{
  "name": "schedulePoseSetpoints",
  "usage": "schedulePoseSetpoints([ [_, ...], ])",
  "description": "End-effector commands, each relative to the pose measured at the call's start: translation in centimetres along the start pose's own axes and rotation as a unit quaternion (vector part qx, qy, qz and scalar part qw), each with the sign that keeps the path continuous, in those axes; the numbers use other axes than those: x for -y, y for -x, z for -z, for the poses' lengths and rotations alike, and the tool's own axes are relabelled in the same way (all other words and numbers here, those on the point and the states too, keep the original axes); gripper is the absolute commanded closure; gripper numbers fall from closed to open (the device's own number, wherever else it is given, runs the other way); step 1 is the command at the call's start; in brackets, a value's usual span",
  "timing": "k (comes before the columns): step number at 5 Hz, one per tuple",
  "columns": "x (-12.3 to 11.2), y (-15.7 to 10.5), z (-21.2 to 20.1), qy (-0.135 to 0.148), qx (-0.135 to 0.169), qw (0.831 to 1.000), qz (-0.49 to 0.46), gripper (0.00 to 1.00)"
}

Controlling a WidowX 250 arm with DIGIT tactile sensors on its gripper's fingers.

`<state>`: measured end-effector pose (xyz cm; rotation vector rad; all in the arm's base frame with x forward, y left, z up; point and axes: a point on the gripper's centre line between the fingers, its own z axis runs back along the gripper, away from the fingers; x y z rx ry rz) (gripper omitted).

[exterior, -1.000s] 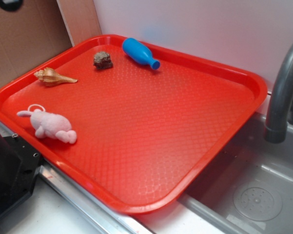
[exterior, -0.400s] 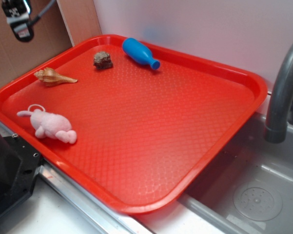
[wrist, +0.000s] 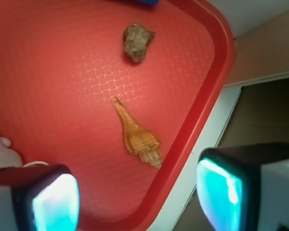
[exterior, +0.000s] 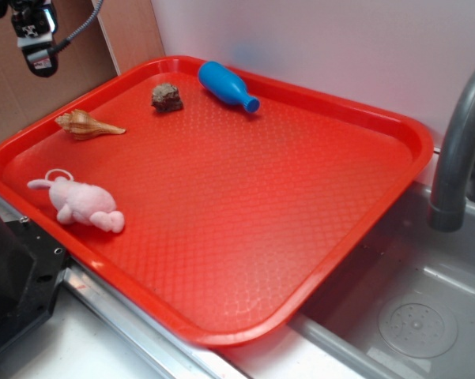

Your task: Grab the shell.

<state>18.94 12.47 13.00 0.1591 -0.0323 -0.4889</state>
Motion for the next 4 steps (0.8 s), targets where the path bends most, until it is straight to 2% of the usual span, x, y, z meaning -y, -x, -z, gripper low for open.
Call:
schedulePoseSetpoints([
  [1,-2.5,0.0,0.6,-0.067,0.039,0.994,0.080,0.00],
  [2,-3.2,0.2,3.1,-0.030,0.037,0.989,0.139,0.00],
  [3,-3.1,0.6,4.4,-0.008,0.046,0.982,0.180,0.00],
  [4,-3.3,0.6,6.2,0.017,0.030,0.982,0.183,0.00],
])
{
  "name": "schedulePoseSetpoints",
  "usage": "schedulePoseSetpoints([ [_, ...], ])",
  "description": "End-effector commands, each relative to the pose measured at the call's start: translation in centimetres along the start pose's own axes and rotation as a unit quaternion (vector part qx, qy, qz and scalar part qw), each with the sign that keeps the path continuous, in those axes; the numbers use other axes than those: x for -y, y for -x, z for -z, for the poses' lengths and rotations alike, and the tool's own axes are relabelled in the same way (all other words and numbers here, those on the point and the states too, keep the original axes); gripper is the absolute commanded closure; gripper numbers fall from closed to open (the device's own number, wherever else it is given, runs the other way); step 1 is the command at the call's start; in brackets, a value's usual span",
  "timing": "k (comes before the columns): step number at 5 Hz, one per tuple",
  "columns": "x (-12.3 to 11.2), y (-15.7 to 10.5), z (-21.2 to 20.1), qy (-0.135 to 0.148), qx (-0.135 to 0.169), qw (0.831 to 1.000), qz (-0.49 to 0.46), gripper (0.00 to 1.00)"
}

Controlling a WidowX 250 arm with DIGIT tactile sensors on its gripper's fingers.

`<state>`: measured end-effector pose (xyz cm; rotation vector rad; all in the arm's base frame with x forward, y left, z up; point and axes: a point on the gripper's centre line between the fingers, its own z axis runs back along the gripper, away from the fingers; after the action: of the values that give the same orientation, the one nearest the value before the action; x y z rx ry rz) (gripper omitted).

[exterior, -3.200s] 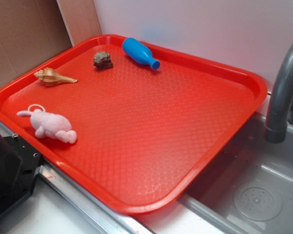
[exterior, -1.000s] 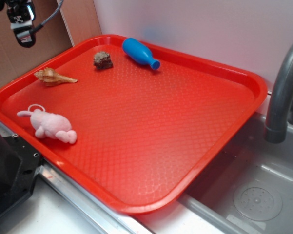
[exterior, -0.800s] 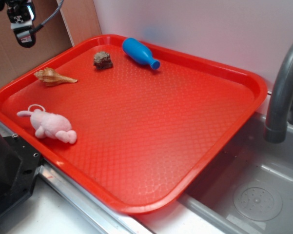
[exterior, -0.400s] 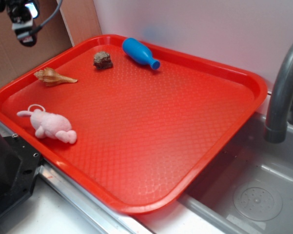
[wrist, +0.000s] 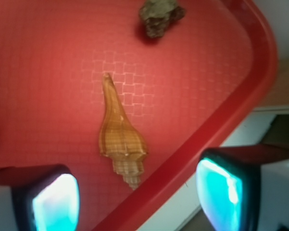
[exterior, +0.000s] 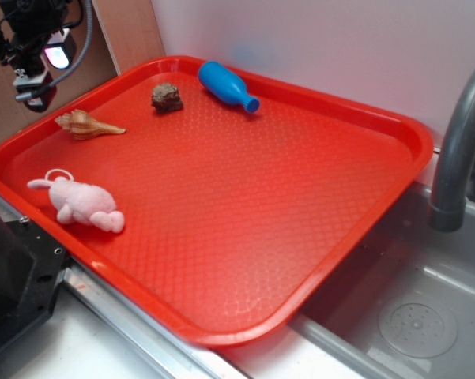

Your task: Grab the shell.

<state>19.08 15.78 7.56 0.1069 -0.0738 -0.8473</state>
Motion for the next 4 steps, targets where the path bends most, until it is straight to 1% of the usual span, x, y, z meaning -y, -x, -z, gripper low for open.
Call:
schedulePoseSetpoints([
  [1,-1.6,-0.4,2.0,0.010,-0.020,1.000,0.014,0.00],
  [2,-1.4,-1.4,5.1,0.030,-0.038,0.998,0.051,0.00],
  [3,-0.6,-1.6,6.2,0.037,-0.045,0.996,0.060,0.52],
  [4,-0.5,-2.0,5.9,0.038,-0.038,0.997,0.057,1.00],
])
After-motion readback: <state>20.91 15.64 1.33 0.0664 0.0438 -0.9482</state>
